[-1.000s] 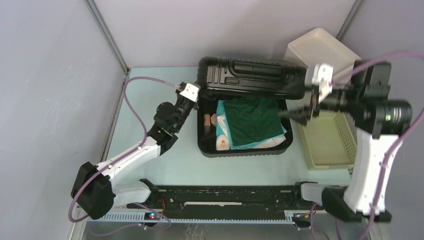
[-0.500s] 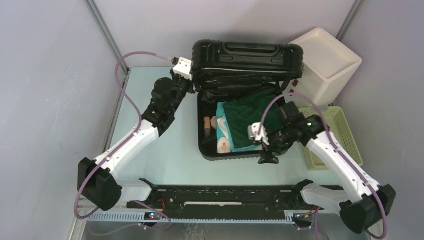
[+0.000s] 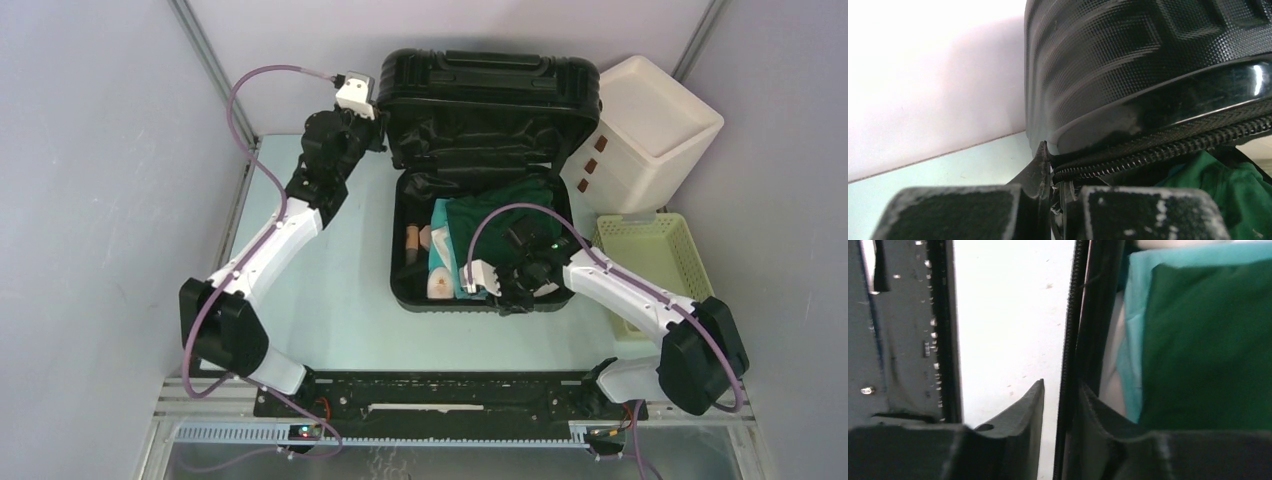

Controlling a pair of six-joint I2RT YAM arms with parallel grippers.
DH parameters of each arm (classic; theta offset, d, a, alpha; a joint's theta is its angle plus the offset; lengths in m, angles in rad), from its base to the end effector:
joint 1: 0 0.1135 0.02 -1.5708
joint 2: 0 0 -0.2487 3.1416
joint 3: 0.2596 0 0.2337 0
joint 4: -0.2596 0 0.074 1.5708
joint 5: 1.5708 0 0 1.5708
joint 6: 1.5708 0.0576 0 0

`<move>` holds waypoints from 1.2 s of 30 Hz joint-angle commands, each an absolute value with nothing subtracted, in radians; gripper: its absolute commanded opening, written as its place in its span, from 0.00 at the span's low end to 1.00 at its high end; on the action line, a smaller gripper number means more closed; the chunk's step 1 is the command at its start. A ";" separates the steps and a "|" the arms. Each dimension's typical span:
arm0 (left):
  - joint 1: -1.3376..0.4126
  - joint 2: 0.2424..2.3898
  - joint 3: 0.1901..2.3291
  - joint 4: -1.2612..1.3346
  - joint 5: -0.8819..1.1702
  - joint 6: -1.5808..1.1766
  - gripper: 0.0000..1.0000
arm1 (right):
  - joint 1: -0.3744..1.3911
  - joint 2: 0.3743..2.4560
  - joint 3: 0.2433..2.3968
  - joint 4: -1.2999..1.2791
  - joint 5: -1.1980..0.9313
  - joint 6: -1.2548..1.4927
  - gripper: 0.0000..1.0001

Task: Open, take out, and arrange the luggage
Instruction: Open the luggage at the center of the board.

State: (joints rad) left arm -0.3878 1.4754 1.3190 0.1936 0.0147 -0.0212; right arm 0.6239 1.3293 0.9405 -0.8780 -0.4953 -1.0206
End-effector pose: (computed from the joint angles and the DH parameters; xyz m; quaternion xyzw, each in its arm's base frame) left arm 0.3332 -0.1370 0.3900 0.1317 0.6812 -0.1512 0.7041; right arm 0.1703 0.1563 0.2059 -0.7274 0.6250 0.2086 0.1917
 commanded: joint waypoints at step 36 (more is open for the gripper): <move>-0.285 2.110 2.159 0.195 0.126 -0.203 0.00 | 0.738 1.507 0.980 -0.871 -0.528 -0.898 0.04</move>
State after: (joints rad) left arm -0.2817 2.0800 2.0678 0.0910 0.0837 -0.1425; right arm 0.7136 1.4273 1.0012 -0.8497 -0.4870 -0.9531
